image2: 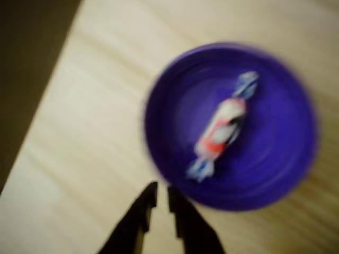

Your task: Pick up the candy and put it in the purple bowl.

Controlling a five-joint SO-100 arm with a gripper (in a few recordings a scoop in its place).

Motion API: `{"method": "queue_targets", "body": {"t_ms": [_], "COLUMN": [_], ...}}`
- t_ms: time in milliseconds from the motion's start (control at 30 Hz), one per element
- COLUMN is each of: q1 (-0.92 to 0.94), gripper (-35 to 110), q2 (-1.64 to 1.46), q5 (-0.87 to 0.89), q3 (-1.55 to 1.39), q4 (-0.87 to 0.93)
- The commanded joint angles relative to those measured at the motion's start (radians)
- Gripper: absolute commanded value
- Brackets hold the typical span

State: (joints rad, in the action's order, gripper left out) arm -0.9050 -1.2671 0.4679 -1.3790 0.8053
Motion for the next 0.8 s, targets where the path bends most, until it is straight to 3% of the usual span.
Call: {"method": "queue_targets", "body": {"t_ms": [0, 433, 767], "q1": [-0.048, -0.015, 0.195], "gripper": [0, 0, 0], "q2": [-0.212, -0.614, -0.718], "q5": [0.003, 0.005, -0.06], "q3": [0.077, -0.356, -0.549], "q4": [0.032, -0.031, 0.041]}}
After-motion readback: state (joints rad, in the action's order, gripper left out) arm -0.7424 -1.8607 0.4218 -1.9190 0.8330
